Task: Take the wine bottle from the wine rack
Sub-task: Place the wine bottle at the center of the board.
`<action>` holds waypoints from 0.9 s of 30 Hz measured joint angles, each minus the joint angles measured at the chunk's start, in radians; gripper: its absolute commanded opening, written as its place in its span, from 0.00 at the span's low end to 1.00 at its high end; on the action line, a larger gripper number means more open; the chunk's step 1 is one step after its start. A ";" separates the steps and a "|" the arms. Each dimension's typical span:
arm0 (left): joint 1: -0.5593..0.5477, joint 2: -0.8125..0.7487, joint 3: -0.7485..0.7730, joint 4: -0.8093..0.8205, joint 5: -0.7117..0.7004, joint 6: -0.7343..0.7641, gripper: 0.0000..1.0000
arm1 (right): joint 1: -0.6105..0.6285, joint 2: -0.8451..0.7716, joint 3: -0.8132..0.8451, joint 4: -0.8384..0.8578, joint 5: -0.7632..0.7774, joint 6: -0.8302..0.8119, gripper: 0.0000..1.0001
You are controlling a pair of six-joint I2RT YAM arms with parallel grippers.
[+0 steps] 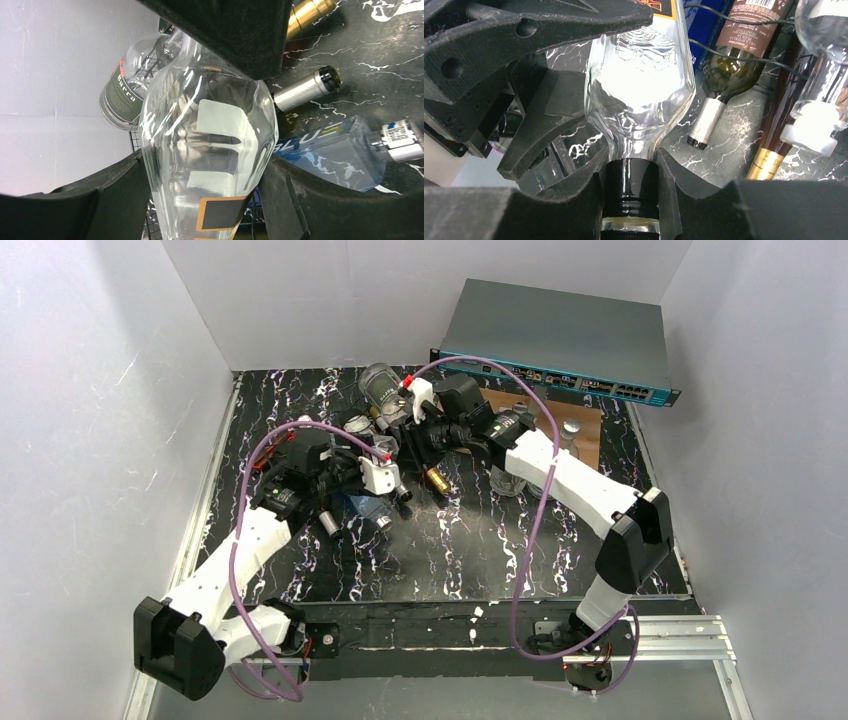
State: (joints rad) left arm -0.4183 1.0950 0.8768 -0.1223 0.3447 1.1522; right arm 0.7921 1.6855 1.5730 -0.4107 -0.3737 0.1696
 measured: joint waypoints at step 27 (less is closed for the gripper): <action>-0.545 0.022 0.101 -0.045 -0.425 -0.167 0.18 | -0.034 -0.377 -0.158 -0.365 0.019 -0.232 0.01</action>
State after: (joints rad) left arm -0.9630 1.1172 0.9775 -0.1677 -0.0807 0.9855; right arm 0.7578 1.3090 1.4151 -0.7757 -0.3546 -0.0620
